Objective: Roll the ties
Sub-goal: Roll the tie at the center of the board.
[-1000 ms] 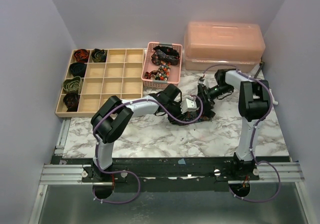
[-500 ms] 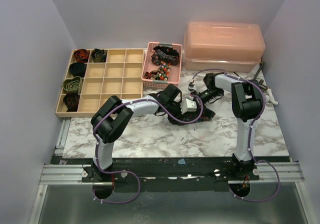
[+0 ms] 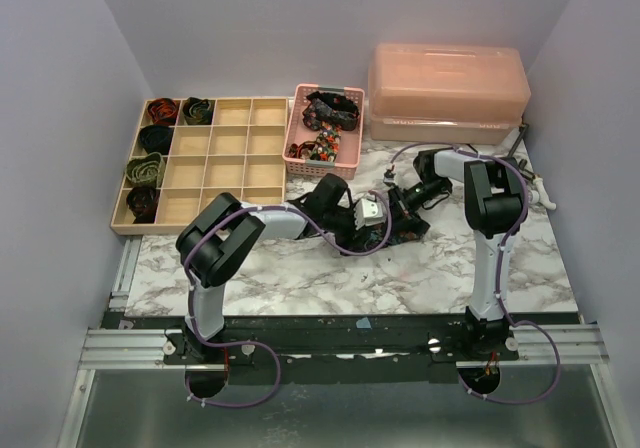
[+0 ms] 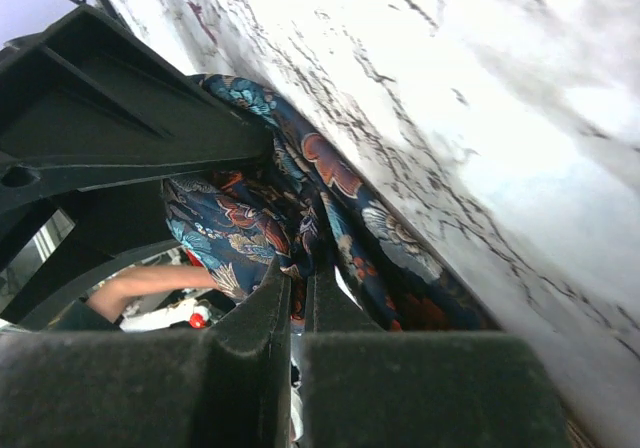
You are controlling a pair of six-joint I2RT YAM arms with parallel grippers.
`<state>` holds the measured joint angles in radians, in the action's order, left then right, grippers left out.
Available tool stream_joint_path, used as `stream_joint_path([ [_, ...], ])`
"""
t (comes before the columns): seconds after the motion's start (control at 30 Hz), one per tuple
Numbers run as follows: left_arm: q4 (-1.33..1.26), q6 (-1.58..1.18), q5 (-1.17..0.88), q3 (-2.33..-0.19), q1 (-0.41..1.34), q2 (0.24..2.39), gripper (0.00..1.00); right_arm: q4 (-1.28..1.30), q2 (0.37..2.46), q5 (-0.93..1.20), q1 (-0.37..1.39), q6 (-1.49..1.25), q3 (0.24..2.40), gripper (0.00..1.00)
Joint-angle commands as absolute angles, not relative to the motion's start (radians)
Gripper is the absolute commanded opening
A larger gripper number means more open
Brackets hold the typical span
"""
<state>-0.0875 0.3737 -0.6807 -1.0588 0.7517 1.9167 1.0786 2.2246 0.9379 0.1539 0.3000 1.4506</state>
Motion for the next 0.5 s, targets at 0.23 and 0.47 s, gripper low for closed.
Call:
stream_joint_path([
  [0.23, -0.63, 0.082, -0.739, -0.955, 0.74, 1.998, 0.67, 0.879, 2.256, 0.661, 0.133, 0.343, 1.394, 0.0],
  [0.47, -0.515, 0.039, -0.668, -1.01, 0.784, 2.033, 0.51, 0.839, 2.232, 0.689, 0.133, 0.303, 1.371, 0.0],
])
